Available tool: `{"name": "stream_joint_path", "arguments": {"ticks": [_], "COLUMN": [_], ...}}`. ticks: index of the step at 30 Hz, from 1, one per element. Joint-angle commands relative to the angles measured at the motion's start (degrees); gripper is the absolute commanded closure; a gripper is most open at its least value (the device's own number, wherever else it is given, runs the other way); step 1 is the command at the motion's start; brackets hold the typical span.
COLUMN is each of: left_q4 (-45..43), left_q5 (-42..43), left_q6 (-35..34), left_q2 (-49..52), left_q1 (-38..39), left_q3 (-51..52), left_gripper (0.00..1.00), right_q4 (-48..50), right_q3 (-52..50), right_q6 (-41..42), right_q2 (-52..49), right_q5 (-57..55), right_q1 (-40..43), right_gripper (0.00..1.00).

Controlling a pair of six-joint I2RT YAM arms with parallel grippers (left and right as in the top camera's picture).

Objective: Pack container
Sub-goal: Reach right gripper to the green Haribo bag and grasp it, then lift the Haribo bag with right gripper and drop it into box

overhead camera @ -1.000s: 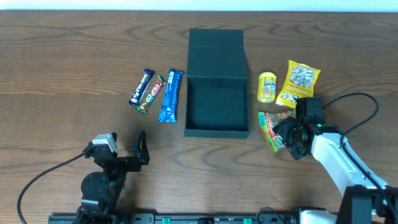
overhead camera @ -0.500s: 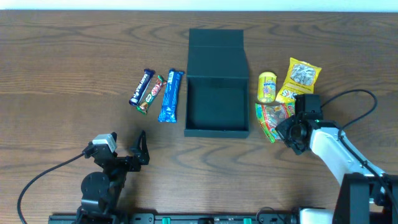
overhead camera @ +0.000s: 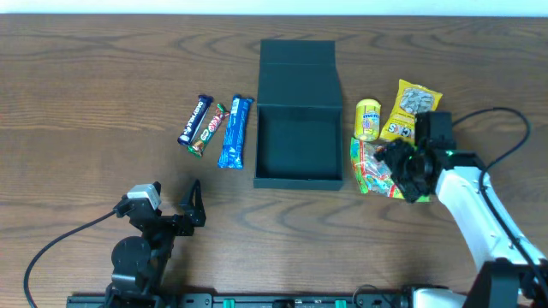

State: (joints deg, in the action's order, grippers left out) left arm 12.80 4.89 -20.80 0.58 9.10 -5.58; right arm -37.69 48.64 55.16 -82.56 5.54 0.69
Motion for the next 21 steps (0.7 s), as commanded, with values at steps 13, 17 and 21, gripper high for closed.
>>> {"name": "stream_joint_path", "arguments": {"ticks": [13, 17, 21], "left_q4": [0.4, 0.4, 0.4], "left_q5": [-0.9, -0.9, -0.9], "left_q6": [0.6, 0.6, 0.6], "left_q2": [-0.3, -0.3, -0.3], "left_q1": [-0.2, -0.2, -0.2], "left_q3": [1.6, 1.6, 1.6], "left_gripper": [0.05, 0.05, 0.05], "right_q4": [6.2, 6.6, 6.0], "right_q3": [0.4, 0.4, 0.4], "right_q6": [12.6, 12.5, 12.4], "right_q2": [-13.7, -16.6, -17.2], "right_q5": [-3.2, -2.1, -2.1], "right_q1": [2.4, 3.5, 3.5], "right_gripper": [0.24, 0.39, 0.6]}}
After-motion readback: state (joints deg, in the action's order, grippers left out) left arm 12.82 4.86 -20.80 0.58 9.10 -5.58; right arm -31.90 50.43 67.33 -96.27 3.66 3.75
